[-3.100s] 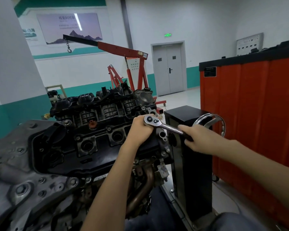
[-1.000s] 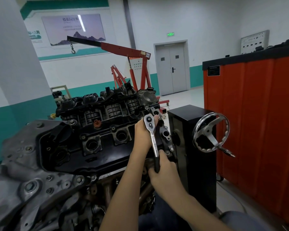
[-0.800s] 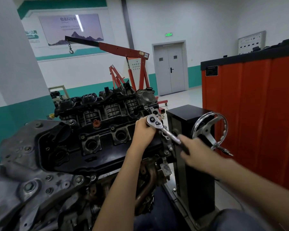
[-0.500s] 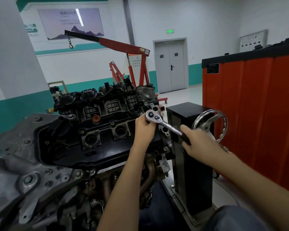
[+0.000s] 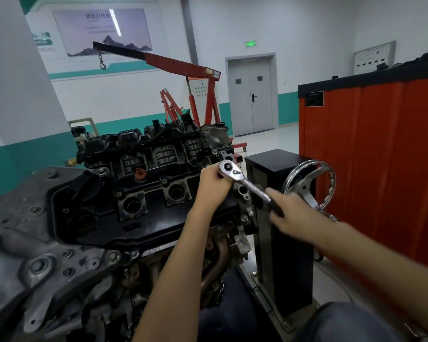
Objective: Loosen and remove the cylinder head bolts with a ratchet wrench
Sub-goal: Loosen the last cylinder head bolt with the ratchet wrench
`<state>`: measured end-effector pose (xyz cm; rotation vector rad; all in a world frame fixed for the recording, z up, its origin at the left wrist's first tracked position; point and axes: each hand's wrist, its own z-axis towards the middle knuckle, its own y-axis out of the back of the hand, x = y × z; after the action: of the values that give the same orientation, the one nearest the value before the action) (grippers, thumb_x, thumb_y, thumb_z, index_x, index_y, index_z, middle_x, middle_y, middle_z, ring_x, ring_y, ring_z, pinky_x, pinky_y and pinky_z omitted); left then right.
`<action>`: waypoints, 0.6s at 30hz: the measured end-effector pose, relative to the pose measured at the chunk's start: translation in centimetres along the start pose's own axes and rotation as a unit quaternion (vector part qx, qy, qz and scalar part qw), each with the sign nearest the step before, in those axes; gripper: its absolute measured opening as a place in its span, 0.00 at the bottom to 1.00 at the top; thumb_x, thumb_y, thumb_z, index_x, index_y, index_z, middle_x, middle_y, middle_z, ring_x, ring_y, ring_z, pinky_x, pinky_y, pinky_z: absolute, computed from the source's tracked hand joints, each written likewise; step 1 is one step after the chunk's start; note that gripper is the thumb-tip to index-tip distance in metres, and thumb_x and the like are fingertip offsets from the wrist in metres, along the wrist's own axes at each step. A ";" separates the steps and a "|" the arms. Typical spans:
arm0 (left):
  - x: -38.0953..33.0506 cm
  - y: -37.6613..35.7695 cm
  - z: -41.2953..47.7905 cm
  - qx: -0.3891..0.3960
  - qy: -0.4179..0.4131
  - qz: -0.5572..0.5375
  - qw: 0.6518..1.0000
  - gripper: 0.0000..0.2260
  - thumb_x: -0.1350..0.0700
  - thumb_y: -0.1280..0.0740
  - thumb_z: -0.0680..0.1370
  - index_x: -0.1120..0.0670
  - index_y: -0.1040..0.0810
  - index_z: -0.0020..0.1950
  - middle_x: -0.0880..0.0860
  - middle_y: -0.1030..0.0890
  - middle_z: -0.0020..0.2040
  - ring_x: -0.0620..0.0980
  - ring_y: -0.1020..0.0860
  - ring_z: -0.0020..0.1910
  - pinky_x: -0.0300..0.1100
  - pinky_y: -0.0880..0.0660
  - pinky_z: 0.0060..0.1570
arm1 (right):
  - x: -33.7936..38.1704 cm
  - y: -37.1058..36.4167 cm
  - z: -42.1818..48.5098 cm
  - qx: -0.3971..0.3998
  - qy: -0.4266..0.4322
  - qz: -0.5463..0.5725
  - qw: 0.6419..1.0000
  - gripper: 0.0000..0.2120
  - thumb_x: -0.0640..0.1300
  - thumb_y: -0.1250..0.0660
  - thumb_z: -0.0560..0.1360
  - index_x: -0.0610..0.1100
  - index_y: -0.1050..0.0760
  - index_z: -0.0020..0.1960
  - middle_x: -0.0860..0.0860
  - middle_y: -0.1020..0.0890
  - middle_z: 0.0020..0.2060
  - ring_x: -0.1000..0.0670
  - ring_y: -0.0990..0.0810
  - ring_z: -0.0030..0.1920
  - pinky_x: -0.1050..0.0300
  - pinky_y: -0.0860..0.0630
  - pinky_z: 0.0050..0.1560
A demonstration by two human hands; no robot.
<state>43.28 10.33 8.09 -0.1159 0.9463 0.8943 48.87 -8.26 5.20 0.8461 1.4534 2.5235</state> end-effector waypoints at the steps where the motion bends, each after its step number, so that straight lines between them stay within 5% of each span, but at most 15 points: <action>1: -0.1 0.1 0.0 0.007 -0.001 -0.001 1.000 0.19 0.67 0.36 0.75 0.44 0.21 0.32 0.45 0.22 0.31 0.39 0.27 0.33 0.34 0.29 0.37 | -0.7 1.7 1.0 0.003 0.017 -0.092 0.996 0.09 0.39 0.36 0.75 0.47 0.32 0.53 0.55 0.28 0.32 0.56 0.27 0.29 0.68 0.36 0.27; 3: -0.2 0.4 -0.2 0.012 -0.003 -0.011 1.000 0.16 0.67 0.36 0.75 0.49 0.21 0.34 0.43 0.24 0.27 0.35 0.30 0.28 0.28 0.34 0.31 | -1.0 3.9 2.6 -0.016 0.052 -0.212 0.976 0.08 0.41 0.37 0.76 0.45 0.32 0.53 0.56 0.31 0.30 0.53 0.29 0.30 0.64 0.39 0.28; 5: 0.1 0.4 -0.4 -0.010 0.004 -0.029 1.000 0.11 0.65 0.37 0.76 0.57 0.21 0.35 0.43 0.24 0.27 0.35 0.31 0.28 0.29 0.34 0.32 | -0.4 3.5 2.6 -0.034 0.048 -0.207 0.977 0.08 0.42 0.37 0.76 0.46 0.34 0.52 0.56 0.32 0.31 0.51 0.27 0.33 0.62 0.37 0.30; 8: 0.9 -0.2 -0.5 -0.051 0.010 -0.040 0.998 0.13 0.64 0.35 0.78 0.60 0.25 0.33 0.49 0.25 0.29 0.41 0.30 0.32 0.39 0.32 0.37 | 1.5 -1.2 -0.8 -0.060 -0.023 -0.001 0.998 0.08 0.40 0.35 0.75 0.46 0.34 0.48 0.51 0.26 0.32 0.49 0.24 0.31 0.59 0.30 0.28; 12: 0.6 -0.9 -0.6 -0.063 -0.012 -0.049 0.997 0.23 0.59 0.32 0.78 0.46 0.34 0.26 0.40 0.32 0.23 0.36 0.35 0.26 0.30 0.38 0.29 | 7.2 -7.7 -2.5 -0.120 -0.096 0.279 0.948 0.09 0.37 0.35 0.72 0.48 0.33 0.46 0.47 0.27 0.30 0.56 0.29 0.25 0.64 0.33 0.24; 15: 0.5 -0.5 -0.4 -0.056 -0.001 -0.044 0.997 0.25 0.58 0.32 0.78 0.44 0.33 0.23 0.42 0.34 0.22 0.38 0.37 0.25 0.30 0.40 0.28 | 9.5 -9.6 -1.7 -0.133 -0.093 0.315 0.935 0.11 0.35 0.37 0.72 0.49 0.36 0.44 0.49 0.29 0.29 0.58 0.28 0.25 0.66 0.34 0.23; 18: 0.6 -0.1 -0.3 -0.031 -0.002 -0.041 0.999 0.19 0.59 0.32 0.78 0.48 0.27 0.27 0.41 0.32 0.22 0.37 0.35 0.25 0.30 0.37 0.30 | 6.7 -7.4 -1.7 -0.097 -0.077 0.247 0.961 0.10 0.35 0.37 0.72 0.46 0.33 0.47 0.47 0.28 0.30 0.56 0.30 0.24 0.64 0.32 0.24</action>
<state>43.33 10.52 7.42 -0.2050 0.9040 0.8486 41.03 -3.20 1.20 1.4828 1.0216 2.7894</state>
